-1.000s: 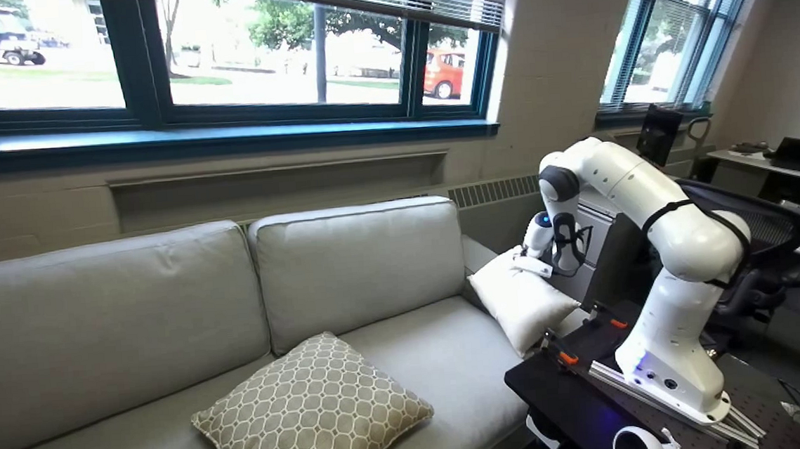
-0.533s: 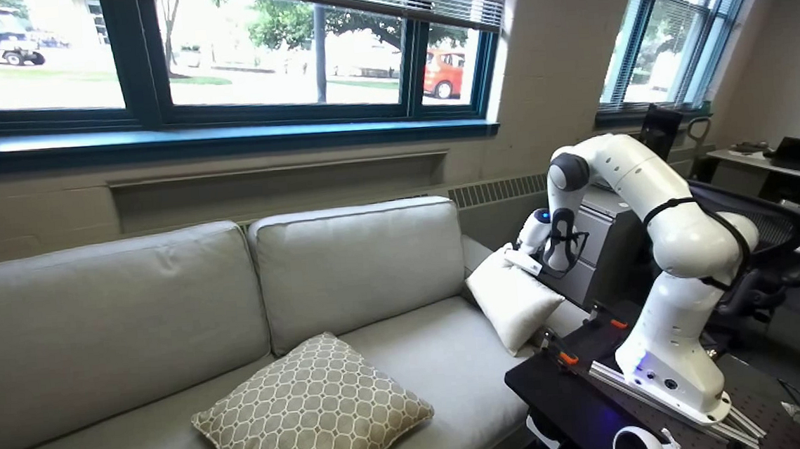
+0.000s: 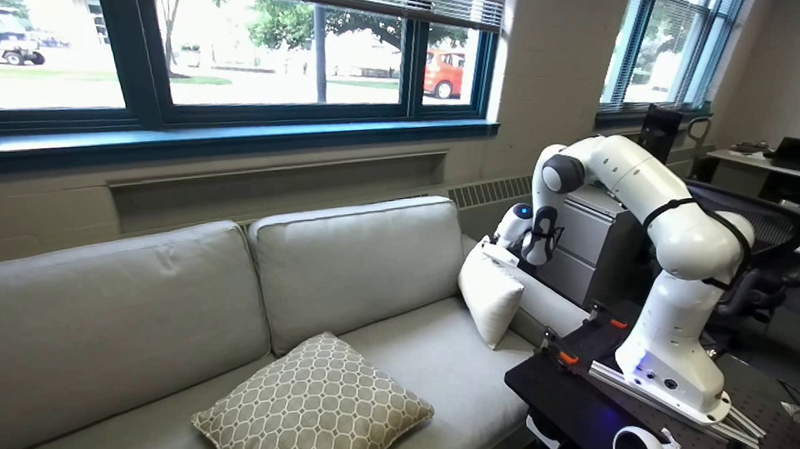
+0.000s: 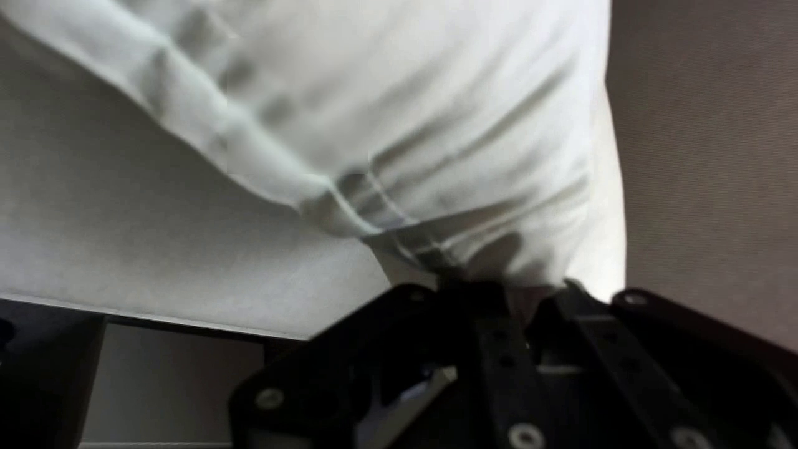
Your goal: Put the pillows upright against the armrest
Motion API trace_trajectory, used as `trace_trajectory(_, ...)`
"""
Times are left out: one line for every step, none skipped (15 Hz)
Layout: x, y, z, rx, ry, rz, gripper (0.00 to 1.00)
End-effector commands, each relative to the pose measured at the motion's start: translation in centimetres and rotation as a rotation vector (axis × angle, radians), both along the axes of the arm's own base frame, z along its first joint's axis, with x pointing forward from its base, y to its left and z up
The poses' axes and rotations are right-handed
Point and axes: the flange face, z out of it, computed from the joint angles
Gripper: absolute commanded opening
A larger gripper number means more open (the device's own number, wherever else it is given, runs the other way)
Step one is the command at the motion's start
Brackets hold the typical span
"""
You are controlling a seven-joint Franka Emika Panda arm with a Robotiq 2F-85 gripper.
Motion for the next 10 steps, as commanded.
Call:
trace_trajectory(2.2,-0.3,-0.7,-0.03,-0.012,0.018,0.1)
trace_trajectory(2.1,-0.6,-1.2,-0.029,-0.005,0.017,0.1)
trace_trajectory(1.9,-1.0,-1.6,-0.028,0.003,0.016,0.1)
trace_trajectory(1.4,-1.5,-2.3,-0.026,0.018,0.017,0.09)
trace_trajectory(0.8,-2.0,-2.9,-0.024,0.038,0.024,0.1)
trace_trajectory(0.2,-2.7,-3.4,-0.025,0.048,0.029,0.1)
trace_trajectory(0.0,-4.0,-3.7,-0.073,0.054,0.037,0.11)
trace_trajectory(-0.3,-5.2,-3.8,-0.11,0.061,0.045,0.1)
trace_trajectory(-0.3,-6.9,-3.4,-0.183,0.066,0.06,0.11)
trace_trajectory(-0.5,-8.4,-3.0,-0.235,0.07,0.067,0.09)
